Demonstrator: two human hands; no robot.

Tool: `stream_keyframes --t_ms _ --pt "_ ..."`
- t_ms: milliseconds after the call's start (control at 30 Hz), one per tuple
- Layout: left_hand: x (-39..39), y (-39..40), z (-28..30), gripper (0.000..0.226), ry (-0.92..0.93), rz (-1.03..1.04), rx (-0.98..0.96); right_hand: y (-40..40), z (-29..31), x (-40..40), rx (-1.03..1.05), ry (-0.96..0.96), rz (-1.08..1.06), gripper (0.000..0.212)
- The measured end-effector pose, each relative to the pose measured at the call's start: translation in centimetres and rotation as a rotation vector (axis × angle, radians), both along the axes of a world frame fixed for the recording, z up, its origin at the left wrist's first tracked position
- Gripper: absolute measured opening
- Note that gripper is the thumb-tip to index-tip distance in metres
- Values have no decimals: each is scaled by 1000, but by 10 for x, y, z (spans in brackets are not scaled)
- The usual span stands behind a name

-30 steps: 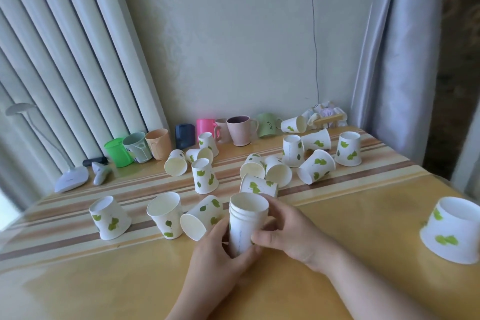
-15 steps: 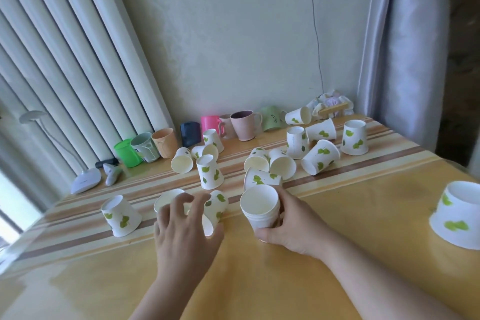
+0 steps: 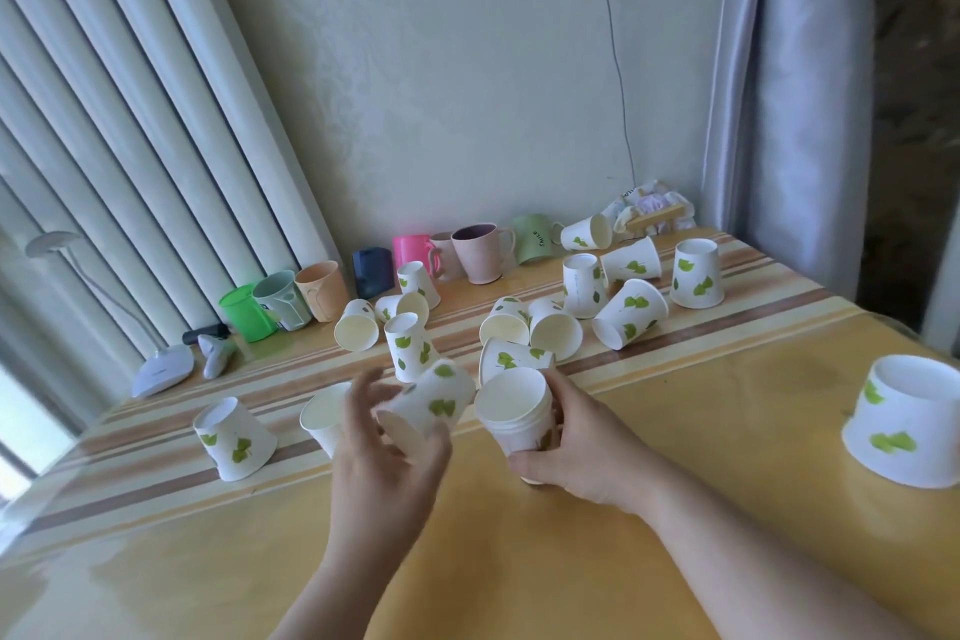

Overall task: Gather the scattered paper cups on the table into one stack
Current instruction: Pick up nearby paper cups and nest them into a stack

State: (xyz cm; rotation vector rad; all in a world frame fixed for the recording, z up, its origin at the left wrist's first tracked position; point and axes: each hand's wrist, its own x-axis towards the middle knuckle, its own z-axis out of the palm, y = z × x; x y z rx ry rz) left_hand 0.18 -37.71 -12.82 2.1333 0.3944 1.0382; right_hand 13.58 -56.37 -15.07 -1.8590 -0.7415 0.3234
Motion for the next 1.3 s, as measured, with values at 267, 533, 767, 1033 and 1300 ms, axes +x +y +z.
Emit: stream_keyframes --t_ms 267,533,767,1033,1300 --pt "8 -9 28 58 -23 -293 -387 -1 4 -2 21 -74 -12 77" --pt "8 -13 24 79 59 -173 -219 0 1 -1 26 -61 -15 78" --pt "5 -6 10 92 108 -213 -234 -1 2 1 39 -35 -15 79" --pt "-29 27 -15 19 72 55 -120 0 3 0 51 -27 -23 76" --pt "-26 88 -8 71 178 359 -264 27 3 -16 48 23 17 71"
